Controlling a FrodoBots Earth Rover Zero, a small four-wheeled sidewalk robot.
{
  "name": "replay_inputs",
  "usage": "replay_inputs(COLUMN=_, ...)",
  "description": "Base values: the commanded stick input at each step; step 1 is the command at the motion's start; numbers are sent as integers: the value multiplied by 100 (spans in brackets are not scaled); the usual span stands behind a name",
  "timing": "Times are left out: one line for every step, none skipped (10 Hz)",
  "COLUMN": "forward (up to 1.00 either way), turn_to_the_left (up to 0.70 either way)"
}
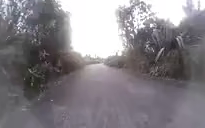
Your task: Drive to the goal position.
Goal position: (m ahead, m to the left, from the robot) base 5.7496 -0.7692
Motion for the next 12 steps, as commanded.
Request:
replay_inputs(forward=85, turn_to_the_left=0)
replay_inputs(forward=85, turn_to_the_left=0)
replay_inputs(forward=85, turn_to_the_left=0)
replay_inputs(forward=85, turn_to_the_left=0)
replay_inputs(forward=85, turn_to_the_left=0)
replay_inputs(forward=85, turn_to_the_left=0)
replay_inputs(forward=85, turn_to_the_left=0)
replay_inputs(forward=85, turn_to_the_left=0)
replay_inputs(forward=85, turn_to_the_left=0)
replay_inputs(forward=85, turn_to_the_left=0)
replay_inputs(forward=85, turn_to_the_left=0)
replay_inputs(forward=85, turn_to_the_left=0)
